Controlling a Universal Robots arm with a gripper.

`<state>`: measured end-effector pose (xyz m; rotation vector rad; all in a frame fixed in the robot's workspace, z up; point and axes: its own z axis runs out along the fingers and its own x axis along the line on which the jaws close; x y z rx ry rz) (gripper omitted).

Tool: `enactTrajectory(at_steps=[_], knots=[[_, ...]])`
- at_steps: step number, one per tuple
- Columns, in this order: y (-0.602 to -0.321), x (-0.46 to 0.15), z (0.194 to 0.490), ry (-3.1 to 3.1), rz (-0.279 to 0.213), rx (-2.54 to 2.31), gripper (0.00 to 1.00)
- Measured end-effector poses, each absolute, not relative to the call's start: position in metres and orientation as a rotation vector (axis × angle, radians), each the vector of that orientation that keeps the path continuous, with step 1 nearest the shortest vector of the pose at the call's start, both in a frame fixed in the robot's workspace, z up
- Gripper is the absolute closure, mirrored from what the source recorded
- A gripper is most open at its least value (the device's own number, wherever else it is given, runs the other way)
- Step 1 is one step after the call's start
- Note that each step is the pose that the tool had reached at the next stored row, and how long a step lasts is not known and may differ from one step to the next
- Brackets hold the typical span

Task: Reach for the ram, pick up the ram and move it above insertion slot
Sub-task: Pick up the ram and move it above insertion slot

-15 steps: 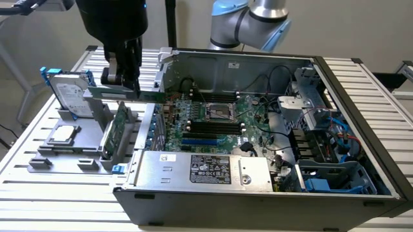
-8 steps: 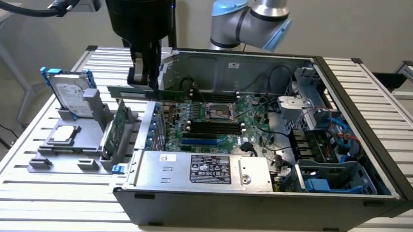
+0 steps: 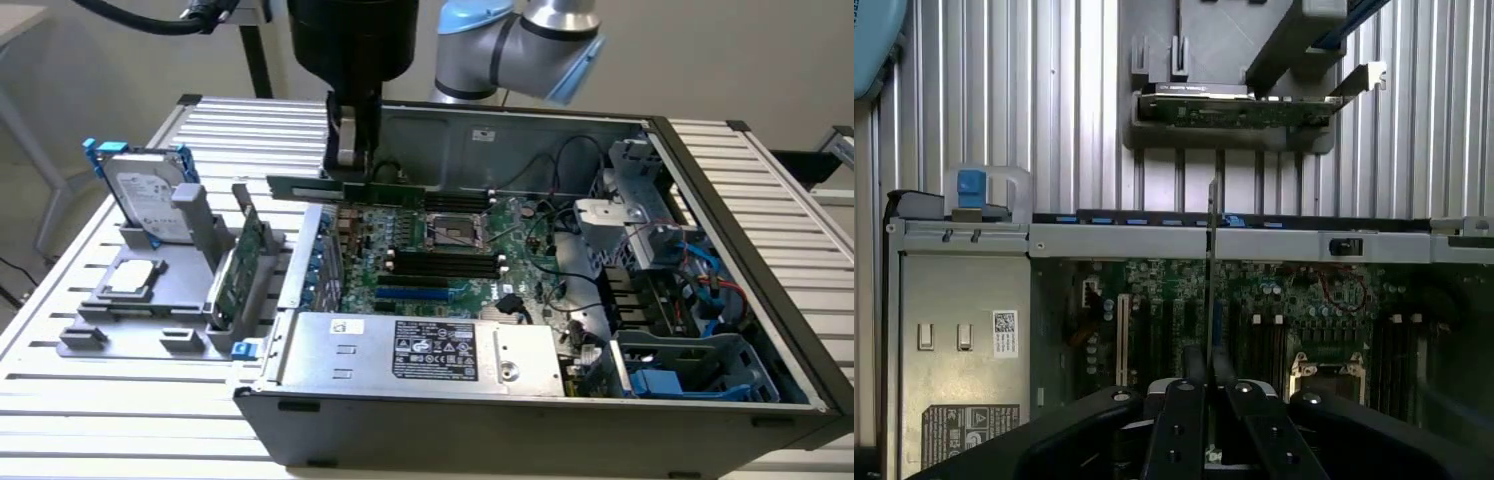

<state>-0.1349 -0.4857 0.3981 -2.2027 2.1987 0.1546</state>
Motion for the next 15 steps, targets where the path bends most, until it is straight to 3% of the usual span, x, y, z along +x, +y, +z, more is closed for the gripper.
enactTrajectory(at_steps=[15], knots=[[-0.451,-0.092,0.394,2.198,0.154,-2.203,0.86]])
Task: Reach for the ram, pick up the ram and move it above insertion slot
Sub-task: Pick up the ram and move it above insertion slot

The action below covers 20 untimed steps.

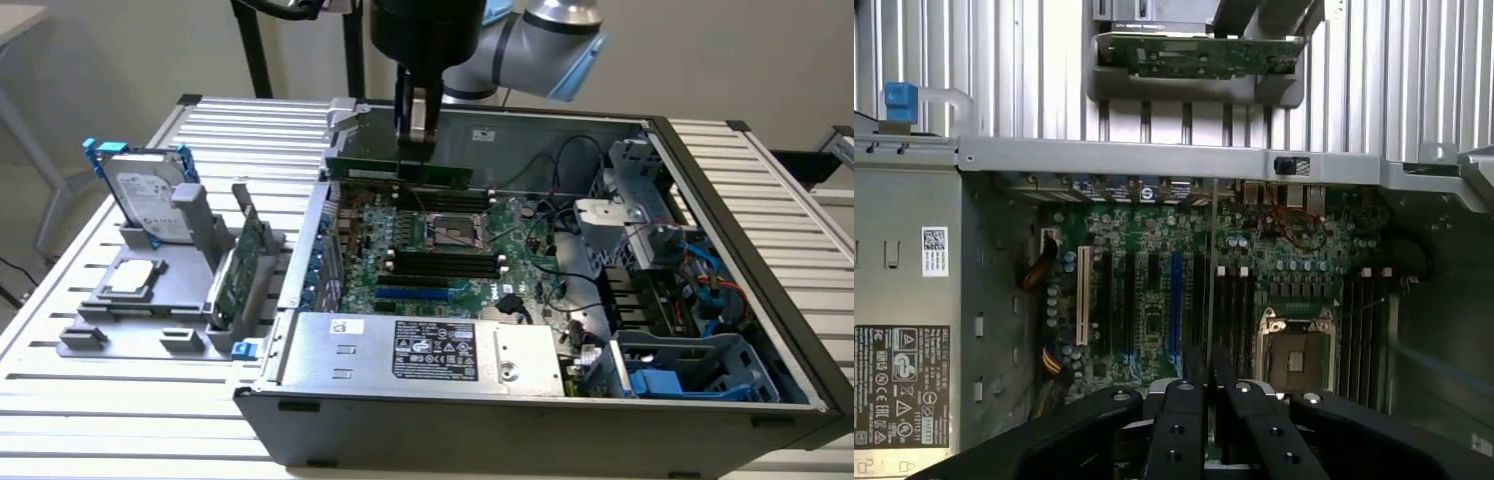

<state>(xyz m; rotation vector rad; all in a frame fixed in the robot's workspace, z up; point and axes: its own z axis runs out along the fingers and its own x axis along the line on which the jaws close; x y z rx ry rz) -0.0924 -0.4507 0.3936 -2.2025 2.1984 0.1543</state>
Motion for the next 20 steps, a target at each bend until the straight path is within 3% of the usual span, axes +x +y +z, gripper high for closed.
enactTrajectory(at_steps=[14,20], knots=[[-0.415,-0.066,0.385,2.188,0.131,-2.194,0.86],[-0.412,-0.057,0.382,2.182,0.118,-2.189,0.86]])
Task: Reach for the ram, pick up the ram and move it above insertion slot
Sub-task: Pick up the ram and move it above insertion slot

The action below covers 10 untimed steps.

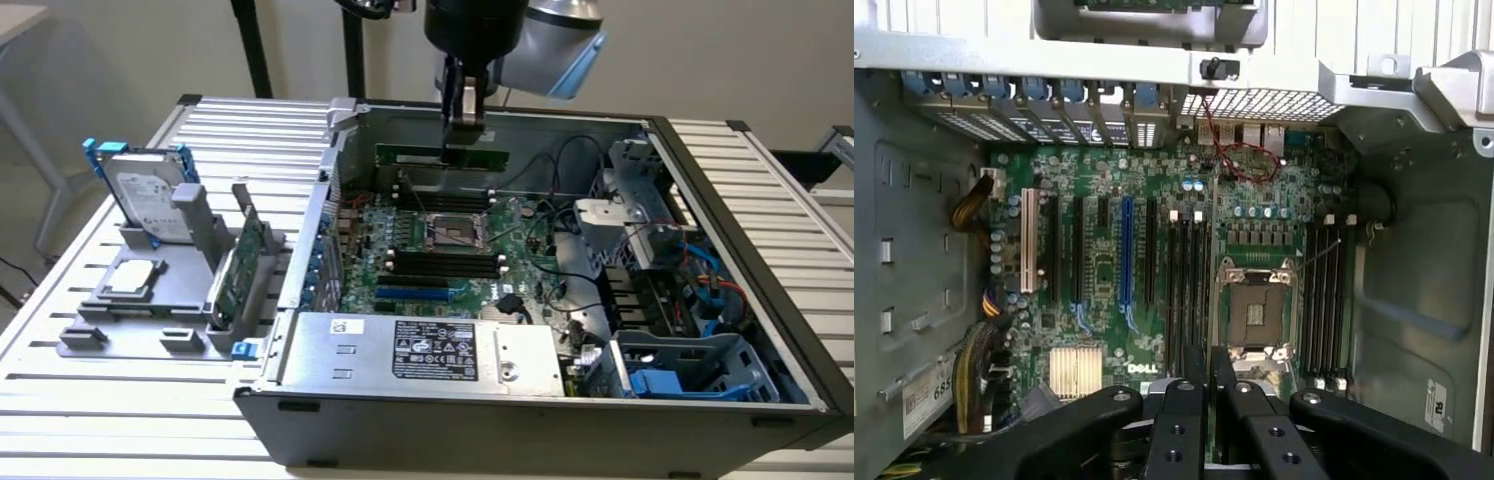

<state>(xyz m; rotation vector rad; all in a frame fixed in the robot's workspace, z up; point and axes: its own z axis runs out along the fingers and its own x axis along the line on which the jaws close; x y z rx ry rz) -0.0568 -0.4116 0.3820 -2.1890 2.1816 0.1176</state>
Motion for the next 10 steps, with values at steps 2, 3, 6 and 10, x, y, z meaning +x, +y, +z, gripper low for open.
enactTrajectory(at_steps=[2,3,6,10], knots=[[-0.4116,-0.0546,0.3816,2.182,0.117,-2.189,0.86],[-0.4117,-0.0538,0.3815,2.182,0.117,-2.189,0.86],[-0.4118,-0.0518,0.3813,2.182,0.117,-2.189,0.86],[-0.4127,-0.0516,0.3813,2.182,0.118,-2.188,0.86]])
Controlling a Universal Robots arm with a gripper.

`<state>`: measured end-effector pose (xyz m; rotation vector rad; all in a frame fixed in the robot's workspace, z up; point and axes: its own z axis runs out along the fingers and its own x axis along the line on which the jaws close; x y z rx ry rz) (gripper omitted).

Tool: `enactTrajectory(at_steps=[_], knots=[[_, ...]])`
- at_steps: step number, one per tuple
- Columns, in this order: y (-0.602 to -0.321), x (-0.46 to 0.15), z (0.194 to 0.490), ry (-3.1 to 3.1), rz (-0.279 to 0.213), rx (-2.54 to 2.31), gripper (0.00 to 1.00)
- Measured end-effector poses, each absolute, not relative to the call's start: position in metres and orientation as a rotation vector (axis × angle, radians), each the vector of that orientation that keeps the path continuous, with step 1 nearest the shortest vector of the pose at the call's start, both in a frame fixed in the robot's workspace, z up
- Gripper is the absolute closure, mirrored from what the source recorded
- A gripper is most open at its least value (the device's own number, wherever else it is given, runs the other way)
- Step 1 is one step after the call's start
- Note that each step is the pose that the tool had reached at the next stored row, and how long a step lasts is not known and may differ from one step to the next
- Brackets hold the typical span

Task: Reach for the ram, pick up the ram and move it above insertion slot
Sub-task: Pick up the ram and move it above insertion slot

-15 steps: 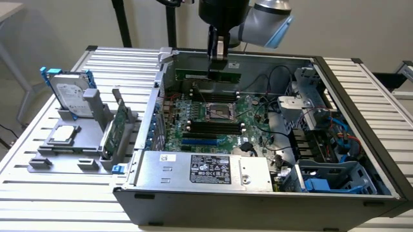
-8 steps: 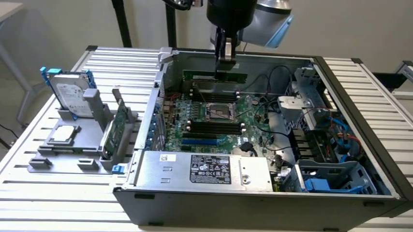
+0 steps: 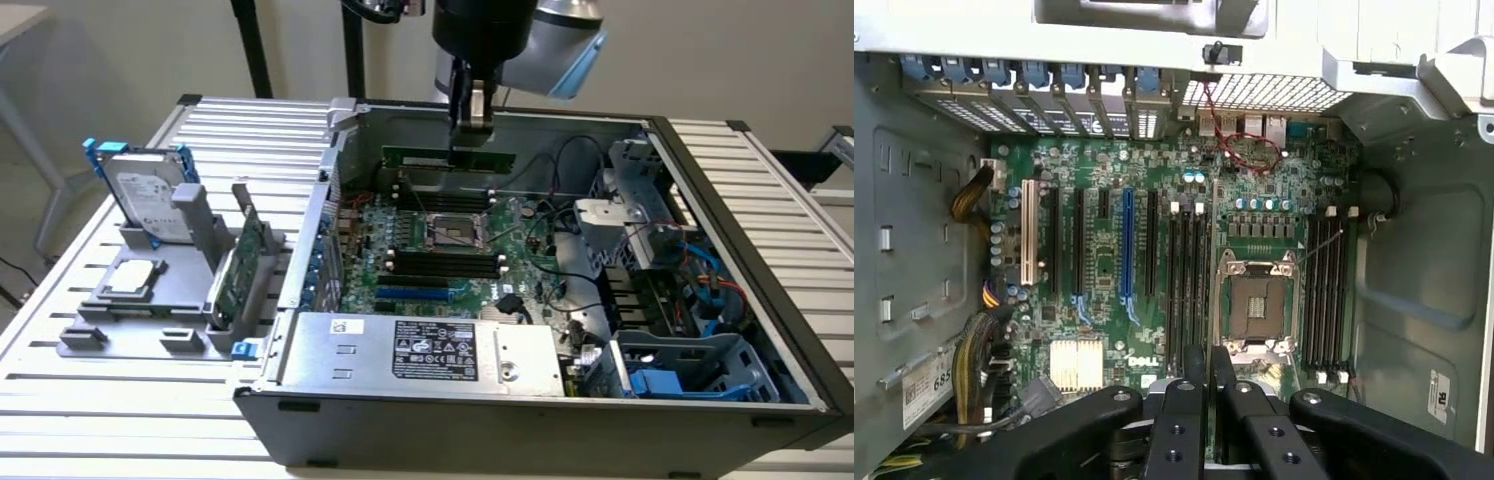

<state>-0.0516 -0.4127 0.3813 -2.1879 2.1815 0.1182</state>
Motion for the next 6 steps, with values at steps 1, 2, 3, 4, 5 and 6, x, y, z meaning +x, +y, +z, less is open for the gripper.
enactTrajectory(at_steps=[1,2,3,4,5,6], knots=[[-0.4127,-0.0516,0.3812,2.181,0.118,-2.188,0.86],[-0.4128,-0.0516,0.3813,2.181,0.118,-2.188,0.86],[-0.4128,-0.0516,0.3813,2.181,0.118,-2.188,0.86],[-0.4128,-0.0516,0.3814,2.181,0.118,-2.188,0.86],[-0.4128,-0.0516,0.3813,2.181,0.118,-2.188,0.86],[-0.4128,-0.0516,0.3813,2.181,0.118,-2.188,0.86]])
